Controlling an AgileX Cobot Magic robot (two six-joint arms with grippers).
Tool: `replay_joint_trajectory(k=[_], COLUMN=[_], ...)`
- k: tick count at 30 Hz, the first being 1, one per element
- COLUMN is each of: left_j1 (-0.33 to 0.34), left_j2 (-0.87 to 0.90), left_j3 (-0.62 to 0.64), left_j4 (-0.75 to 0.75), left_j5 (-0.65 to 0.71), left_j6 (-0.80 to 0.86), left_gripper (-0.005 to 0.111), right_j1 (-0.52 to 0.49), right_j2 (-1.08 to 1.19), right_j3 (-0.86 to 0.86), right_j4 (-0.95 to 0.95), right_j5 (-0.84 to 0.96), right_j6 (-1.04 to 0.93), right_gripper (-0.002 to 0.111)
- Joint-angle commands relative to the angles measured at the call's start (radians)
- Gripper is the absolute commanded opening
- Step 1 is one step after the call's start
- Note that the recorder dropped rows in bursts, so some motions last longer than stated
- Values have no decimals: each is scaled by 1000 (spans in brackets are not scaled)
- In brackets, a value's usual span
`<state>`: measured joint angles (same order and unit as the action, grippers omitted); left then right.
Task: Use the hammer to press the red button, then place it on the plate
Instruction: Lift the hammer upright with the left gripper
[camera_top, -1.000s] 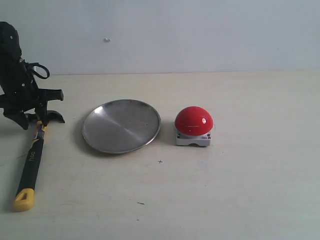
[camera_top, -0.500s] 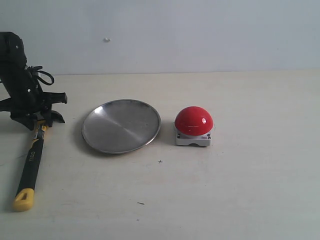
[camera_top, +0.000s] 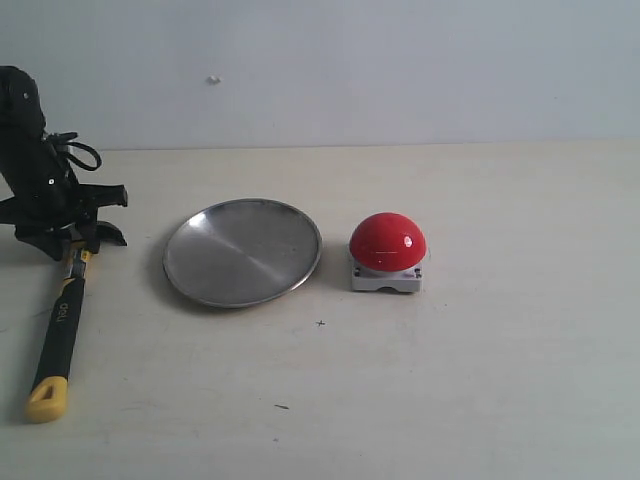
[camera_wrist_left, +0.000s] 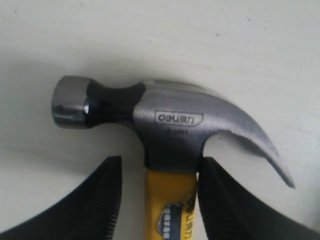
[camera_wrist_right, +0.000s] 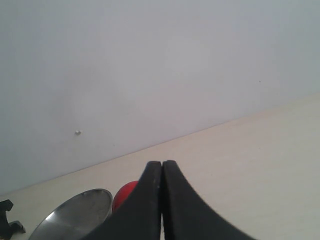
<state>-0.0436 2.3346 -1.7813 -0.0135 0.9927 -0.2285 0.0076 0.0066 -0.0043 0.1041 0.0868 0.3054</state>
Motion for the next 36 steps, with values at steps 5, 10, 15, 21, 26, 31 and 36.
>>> replay_joint_trajectory(k=[5, 10, 15, 21, 26, 31, 36], left_j1=[4, 4, 4, 4, 4, 6, 6], left_j2=[28, 27, 44, 65, 62, 23, -76], left_j3=[-9, -9, -9, -9, -9, -9, -9], left_j4=[3, 3, 3, 3, 3, 3, 3], left_j5=[3, -5, -10, -12, 11, 18, 60], left_j6=[11, 11, 11, 15, 55, 70, 89], left_gripper=[47, 47, 47, 47, 9, 0, 0], right_j1=[-2, -2, -2, -2, -2, -2, -2], right_j2=[-7, -7, -7, -7, -7, -7, -7], right_j3=[4, 4, 4, 4, 4, 4, 4], right_j4=[-6, -6, -9, -9, -6, -6, -8], right_j5=[-7, -7, -7, -7, -7, -7, -7], right_j6=[-7, -7, -7, -7, -7, -7, -7], right_gripper=[0, 0, 0, 0, 0, 0, 0])
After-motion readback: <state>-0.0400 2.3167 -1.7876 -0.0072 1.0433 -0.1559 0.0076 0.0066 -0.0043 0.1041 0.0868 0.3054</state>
